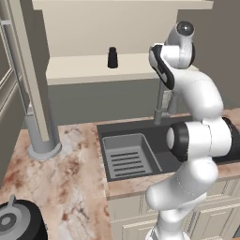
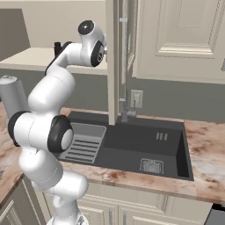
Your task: Take 2 condiments from the cabinet and move them on the counter near the stove.Make sure the condiments are lined up with each other, next to each other.
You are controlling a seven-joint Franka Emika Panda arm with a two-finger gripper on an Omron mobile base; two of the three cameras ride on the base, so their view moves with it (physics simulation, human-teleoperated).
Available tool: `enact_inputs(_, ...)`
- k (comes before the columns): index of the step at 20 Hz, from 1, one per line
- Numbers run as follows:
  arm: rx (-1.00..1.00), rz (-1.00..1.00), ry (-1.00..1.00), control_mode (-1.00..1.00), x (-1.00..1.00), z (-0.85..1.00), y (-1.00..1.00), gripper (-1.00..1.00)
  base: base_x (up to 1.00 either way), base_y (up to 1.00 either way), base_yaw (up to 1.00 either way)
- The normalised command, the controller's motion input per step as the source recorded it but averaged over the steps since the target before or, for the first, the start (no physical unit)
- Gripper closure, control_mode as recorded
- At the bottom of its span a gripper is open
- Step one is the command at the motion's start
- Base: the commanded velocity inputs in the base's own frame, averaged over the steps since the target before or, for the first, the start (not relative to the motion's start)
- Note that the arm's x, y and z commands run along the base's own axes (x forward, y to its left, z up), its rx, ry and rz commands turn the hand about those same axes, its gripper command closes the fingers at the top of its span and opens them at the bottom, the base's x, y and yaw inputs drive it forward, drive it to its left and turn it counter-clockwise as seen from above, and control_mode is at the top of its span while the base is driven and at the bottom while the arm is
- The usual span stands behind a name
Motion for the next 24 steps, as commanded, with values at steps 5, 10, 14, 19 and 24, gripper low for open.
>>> enact_inputs(5, 0.00, 0.00, 0.00, -1.00, 0.08, 0.00, 0.00, -1.00, 0.00, 0.00, 0.00)
enact_inputs(10, 0.00, 0.00, 0.00, -1.00, 0.04, 0.00, -0.02, -1.00, 0.00, 0.00, 0.00)
enact_inputs(14, 0.00, 0.00, 0.00, -1.00, 0.01, 0.00, -0.02, -1.00, 0.00, 0.00, 0.00)
enact_inputs(19, 0.00, 0.00, 0.00, -1.00, 0.00, 0.00, 0.00, 1.00, 0.00, 0.00, 0.00)
enact_inputs(24, 0.00, 0.00, 0.00, -1.00, 0.05, 0.00, 0.00, 1.00, 0.00, 0.00, 0.00)
